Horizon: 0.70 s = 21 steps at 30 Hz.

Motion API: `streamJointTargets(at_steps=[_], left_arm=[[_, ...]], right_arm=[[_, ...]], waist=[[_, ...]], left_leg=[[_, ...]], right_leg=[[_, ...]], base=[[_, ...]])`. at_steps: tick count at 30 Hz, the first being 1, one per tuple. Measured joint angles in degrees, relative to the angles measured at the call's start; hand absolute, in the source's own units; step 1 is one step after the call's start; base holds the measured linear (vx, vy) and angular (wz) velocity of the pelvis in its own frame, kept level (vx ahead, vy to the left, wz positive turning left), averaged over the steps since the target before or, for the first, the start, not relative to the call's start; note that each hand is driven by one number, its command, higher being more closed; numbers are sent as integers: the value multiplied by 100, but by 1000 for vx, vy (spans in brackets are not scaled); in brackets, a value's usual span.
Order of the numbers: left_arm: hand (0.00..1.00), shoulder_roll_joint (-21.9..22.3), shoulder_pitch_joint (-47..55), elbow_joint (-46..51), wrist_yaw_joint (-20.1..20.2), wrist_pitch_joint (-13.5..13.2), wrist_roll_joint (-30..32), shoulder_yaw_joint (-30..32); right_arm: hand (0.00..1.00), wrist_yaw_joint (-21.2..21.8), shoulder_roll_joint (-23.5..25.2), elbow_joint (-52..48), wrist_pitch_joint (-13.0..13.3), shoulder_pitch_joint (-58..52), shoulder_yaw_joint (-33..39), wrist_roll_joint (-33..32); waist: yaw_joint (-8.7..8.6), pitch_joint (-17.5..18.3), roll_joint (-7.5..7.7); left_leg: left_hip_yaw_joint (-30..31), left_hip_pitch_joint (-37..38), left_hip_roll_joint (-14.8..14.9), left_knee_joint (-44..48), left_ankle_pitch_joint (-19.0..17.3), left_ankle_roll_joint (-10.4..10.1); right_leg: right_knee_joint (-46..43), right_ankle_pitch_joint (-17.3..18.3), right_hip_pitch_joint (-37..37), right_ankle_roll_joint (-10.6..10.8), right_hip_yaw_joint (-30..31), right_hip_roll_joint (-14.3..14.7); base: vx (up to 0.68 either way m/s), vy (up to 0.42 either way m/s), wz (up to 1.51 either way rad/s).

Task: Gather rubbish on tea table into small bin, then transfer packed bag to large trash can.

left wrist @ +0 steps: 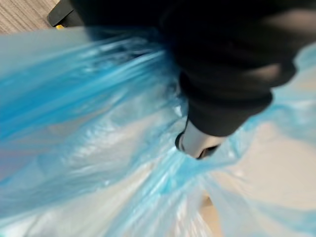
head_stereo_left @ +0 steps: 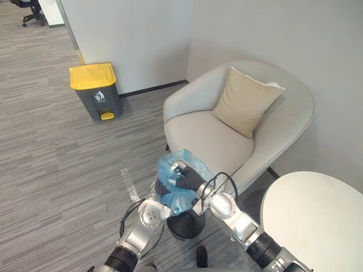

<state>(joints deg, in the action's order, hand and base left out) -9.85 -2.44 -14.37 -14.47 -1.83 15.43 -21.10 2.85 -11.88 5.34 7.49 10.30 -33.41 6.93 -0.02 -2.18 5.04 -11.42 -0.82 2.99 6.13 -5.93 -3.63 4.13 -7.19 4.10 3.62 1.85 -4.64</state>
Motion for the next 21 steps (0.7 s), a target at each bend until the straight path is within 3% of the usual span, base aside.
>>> streamJointTargets(at_steps=[7, 14, 21], left_arm=[[100, 45, 205, 166, -9, -2, -147, 314], [100, 43, 515, 442, -13, -2, -207, 697], [100, 354, 1023, 534, -45, -3, -305, 1167]], right_arm=[[0, -319, -124, -39, 54, -31, 423, 859], [0, -908, -499, -947, 182, -472, 1461, 1617], [0, -1463, 57, -1333, 215, -1337, 2661, 1822]], waist=[[1, 0, -1], [-11, -1, -3], [-6, 3, -100]], left_leg=[[1, -3, -4, -3, -16, 10], [-5, -4, -35, 7, -62, 43], [-45, 94, -75, -84, -87, 79]], right_leg=[[1, 18, 2, 26, 0, -20], [3, 22, 1, 37, 0, -36], [-80, 98, 2, 110, 6, -54]], base=[[0, 0, 0], [0, 0, 0], [-2, 1, -2]])
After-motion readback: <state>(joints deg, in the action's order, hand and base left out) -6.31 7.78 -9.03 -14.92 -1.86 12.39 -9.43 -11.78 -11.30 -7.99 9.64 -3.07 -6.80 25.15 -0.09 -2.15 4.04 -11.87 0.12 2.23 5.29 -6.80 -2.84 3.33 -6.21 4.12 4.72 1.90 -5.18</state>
